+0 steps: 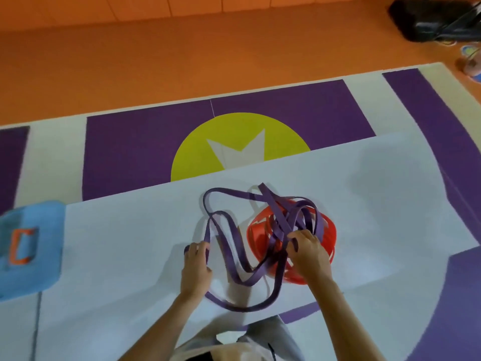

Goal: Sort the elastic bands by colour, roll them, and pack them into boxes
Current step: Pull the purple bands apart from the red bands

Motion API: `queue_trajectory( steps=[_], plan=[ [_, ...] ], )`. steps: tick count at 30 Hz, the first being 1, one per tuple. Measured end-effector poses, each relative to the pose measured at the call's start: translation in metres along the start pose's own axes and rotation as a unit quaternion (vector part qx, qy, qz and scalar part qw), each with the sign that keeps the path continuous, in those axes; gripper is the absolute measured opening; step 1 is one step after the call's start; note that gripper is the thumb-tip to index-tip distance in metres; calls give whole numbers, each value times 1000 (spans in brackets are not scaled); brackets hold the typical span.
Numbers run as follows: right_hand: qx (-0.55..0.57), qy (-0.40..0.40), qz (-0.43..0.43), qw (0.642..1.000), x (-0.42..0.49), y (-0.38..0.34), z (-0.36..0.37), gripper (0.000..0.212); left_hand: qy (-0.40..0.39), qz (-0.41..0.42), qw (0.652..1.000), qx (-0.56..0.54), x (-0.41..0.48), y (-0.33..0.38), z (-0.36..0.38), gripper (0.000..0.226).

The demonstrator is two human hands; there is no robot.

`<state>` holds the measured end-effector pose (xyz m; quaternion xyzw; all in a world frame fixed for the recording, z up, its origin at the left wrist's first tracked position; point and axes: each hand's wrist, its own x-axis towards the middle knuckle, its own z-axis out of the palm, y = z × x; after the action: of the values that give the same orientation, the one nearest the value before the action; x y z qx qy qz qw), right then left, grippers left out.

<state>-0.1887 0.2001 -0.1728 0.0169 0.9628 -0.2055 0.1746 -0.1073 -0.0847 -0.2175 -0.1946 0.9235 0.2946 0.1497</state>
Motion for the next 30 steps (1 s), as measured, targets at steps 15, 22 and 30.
queue_trajectory(
  steps=[15, 22, 30],
  plan=[
    [-32, -59, -113, 991, -5, 35, 9, 34, -18, -202, 971, -130, 33, 85, 68, 78],
    [-4, -65, -102, 993, -11, 32, 11, 29, 1, -229, 968, -103, 38, 83, 60, 96],
    [18, -36, -77, 996, -22, 23, 13, 28, -7, -219, 968, -124, 61, 98, 49, 87]
  ],
)
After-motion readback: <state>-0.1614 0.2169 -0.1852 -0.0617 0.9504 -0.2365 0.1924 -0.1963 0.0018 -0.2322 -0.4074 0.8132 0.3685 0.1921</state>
